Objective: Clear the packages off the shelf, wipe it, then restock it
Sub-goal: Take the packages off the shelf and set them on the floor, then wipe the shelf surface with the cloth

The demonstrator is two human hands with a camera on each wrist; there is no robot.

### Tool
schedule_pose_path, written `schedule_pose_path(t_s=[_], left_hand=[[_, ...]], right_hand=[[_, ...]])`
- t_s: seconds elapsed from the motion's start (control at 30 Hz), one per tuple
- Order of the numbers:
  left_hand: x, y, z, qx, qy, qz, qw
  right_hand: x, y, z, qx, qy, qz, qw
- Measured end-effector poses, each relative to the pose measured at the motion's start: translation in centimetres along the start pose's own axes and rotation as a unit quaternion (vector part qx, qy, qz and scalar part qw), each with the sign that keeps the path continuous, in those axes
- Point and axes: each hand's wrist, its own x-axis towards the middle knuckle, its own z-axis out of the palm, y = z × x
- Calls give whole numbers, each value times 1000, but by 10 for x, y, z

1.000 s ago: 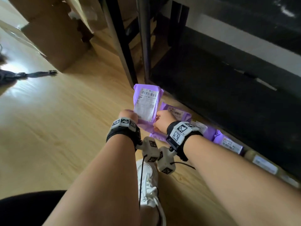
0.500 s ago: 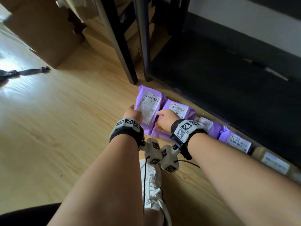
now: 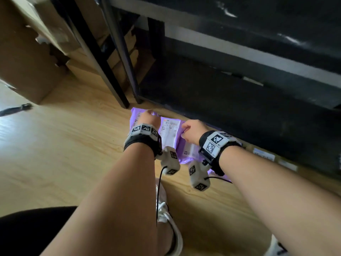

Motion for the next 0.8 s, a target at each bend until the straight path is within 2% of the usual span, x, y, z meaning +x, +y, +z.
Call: schedule_pose_path(t_s=[0.2,0.37,0.57,0.7,0.8], left_hand=[[-40,53,30,-26,-14,68,997],[-84,96,73,6,-72,127,989],[-137,128,124,92,-122,206,967],[-169,141,155,147,-120,264,946],[-189,150,181,174,-119,307,928]], right_hand=[[-47,40,-62,17,74,22,997],[-84,83,-97,17,132,52,990],[-130,140,-126,28,198,103,975],[-156,184,-139,47,236,142,960],[-171,215,-150,61,240,173,953]])
